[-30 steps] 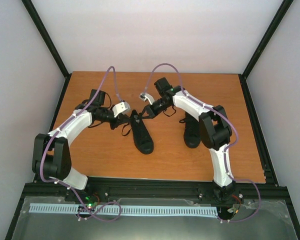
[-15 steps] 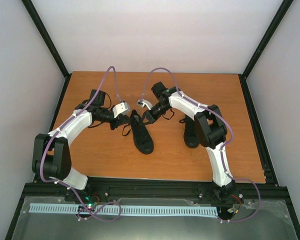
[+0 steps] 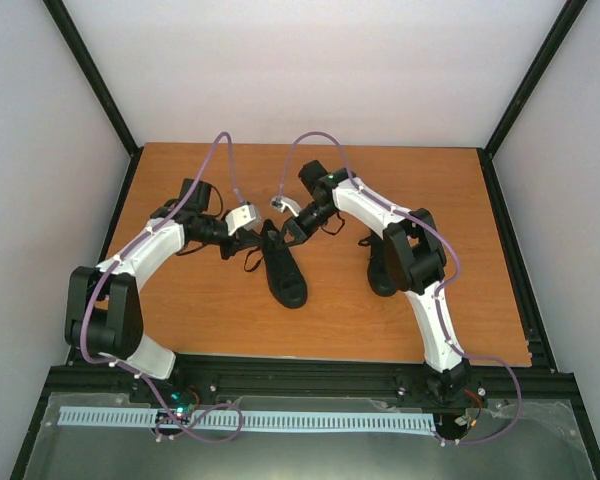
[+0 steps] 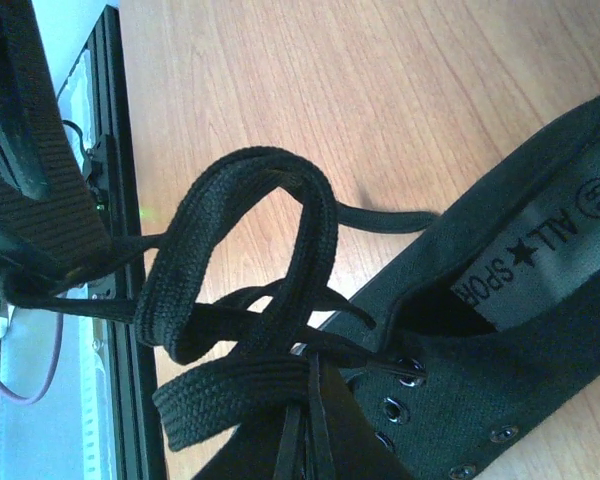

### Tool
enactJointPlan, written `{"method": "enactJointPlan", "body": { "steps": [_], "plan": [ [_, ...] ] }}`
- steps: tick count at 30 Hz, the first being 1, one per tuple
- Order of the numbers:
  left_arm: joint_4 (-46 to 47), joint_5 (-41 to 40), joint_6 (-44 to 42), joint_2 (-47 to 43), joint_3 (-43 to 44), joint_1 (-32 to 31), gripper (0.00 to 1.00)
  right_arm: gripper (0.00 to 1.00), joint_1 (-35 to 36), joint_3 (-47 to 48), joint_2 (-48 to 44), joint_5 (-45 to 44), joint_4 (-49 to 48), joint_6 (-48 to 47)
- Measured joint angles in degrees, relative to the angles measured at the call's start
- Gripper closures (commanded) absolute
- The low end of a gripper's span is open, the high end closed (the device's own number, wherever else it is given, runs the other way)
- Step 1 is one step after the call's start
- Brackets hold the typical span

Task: Tie the shoes
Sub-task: Cross the shoelace with the shoelace.

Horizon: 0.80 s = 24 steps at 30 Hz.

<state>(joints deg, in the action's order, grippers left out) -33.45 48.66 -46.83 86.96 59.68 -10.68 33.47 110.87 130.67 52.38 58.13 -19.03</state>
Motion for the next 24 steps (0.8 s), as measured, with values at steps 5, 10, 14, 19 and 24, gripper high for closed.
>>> {"method": "enactJointPlan", "body": {
  "steps": [5, 10, 14, 19, 24],
  "plan": [
    [0.0, 0.2, 0.0, 0.9, 0.3, 0.0, 0.99, 0.97, 0.0, 1.2, 0.4, -0.3, -0.8, 1.4],
    [0.0, 0.4, 0.0, 0.9, 0.3, 0.0, 0.99, 0.97, 0.0, 4.2, 2.6, -0.4, -2.2, 2.6],
    [0.0, 0.7, 0.0, 0.9, 0.3, 0.0, 0.99, 0.97, 0.0, 4.9, 3.7, -0.5, -2.4, 2.9],
    [0.0, 0.6, 0.0, 0.9, 0.3, 0.0, 0.99, 0.97, 0.1, 4.9, 4.3, 0.6, 0.0, -0.1],
    [0.6, 0.7, 0.0, 0.9, 0.3, 0.0, 0.99, 0.97, 0.2, 3.6, 4.3, 2.1, 2.6, -3.6]
  ]
}}
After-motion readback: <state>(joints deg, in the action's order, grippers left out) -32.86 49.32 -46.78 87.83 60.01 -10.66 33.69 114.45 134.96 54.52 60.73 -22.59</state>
